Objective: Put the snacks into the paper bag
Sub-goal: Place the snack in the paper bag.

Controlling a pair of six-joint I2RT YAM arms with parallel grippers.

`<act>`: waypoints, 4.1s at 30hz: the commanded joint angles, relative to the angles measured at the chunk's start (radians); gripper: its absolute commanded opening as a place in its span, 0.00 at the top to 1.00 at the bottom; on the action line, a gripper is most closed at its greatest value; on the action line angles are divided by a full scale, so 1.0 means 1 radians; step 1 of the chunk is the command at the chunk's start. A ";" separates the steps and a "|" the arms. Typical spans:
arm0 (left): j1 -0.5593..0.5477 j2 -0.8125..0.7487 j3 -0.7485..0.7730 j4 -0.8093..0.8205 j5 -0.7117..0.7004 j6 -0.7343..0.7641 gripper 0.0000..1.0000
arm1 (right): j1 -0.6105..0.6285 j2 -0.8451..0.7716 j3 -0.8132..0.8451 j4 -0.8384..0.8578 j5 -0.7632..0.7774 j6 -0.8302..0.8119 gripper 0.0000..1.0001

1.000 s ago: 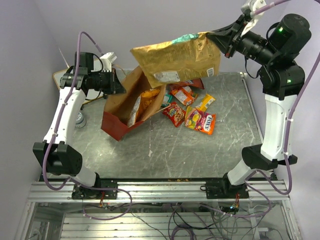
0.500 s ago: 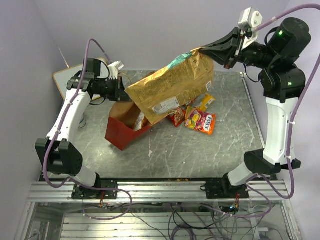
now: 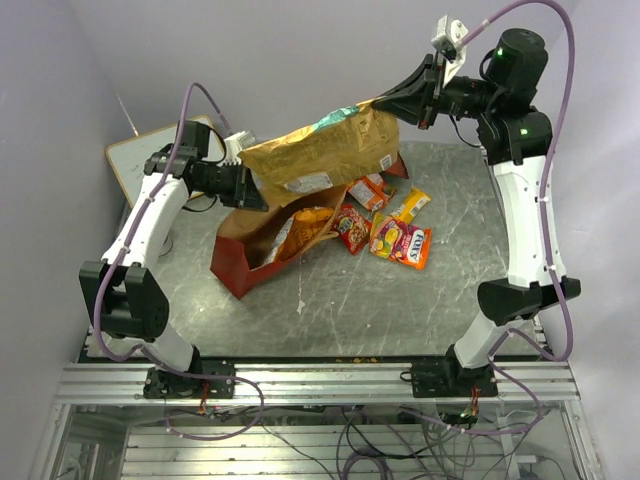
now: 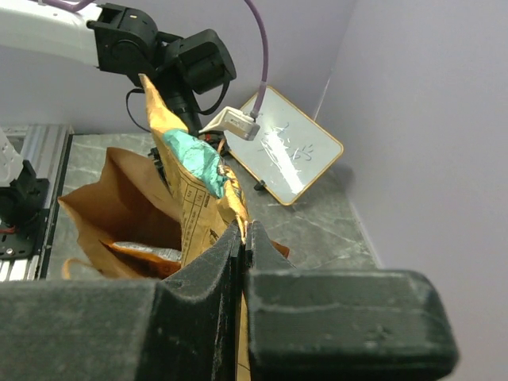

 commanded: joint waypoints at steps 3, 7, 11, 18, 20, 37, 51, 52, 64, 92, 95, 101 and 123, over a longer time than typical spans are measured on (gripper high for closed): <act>-0.005 0.034 0.045 -0.042 0.008 0.050 0.93 | 0.020 0.020 0.004 0.068 -0.033 0.011 1.00; -0.004 0.055 0.094 -0.072 -0.017 0.077 0.93 | 0.032 0.029 0.003 0.073 -0.071 0.016 1.00; -0.004 0.071 0.127 -0.094 -0.041 0.098 0.92 | 0.032 0.031 -0.009 0.116 -0.131 0.069 1.00; -0.004 0.079 0.176 -0.137 -0.065 0.145 0.88 | 0.053 0.044 -0.042 0.180 -0.145 0.120 1.00; -0.004 0.084 0.192 -0.154 -0.067 0.161 0.87 | 0.069 0.054 -0.034 0.181 -0.131 0.120 1.00; -0.004 0.125 0.255 -0.201 -0.090 0.206 0.86 | 0.274 0.151 0.055 0.020 0.076 -0.061 1.00; -0.004 0.173 0.310 -0.221 -0.076 0.224 0.88 | 0.340 0.205 -0.004 0.089 -0.008 -0.046 1.00; -0.004 0.176 0.311 -0.224 -0.076 0.228 0.88 | 0.342 0.210 -0.006 0.102 -0.013 -0.044 1.00; -0.004 0.174 0.326 -0.235 -0.084 0.241 0.88 | 0.342 0.282 -0.004 0.067 -0.026 -0.168 1.00; -0.004 0.161 0.303 -0.210 -0.093 0.233 0.90 | 0.255 0.375 -0.008 0.221 -0.185 -0.333 1.00; -0.003 0.163 0.305 -0.210 -0.094 0.233 0.91 | 0.244 0.379 -0.010 0.347 -0.244 -0.189 1.00; -0.004 0.166 0.308 -0.208 -0.093 0.230 0.91 | 0.221 0.375 0.010 0.229 -0.261 -0.339 1.00; -0.003 0.176 0.325 -0.210 -0.091 0.227 0.92 | 0.204 0.249 -0.137 -0.199 -0.100 -0.839 0.73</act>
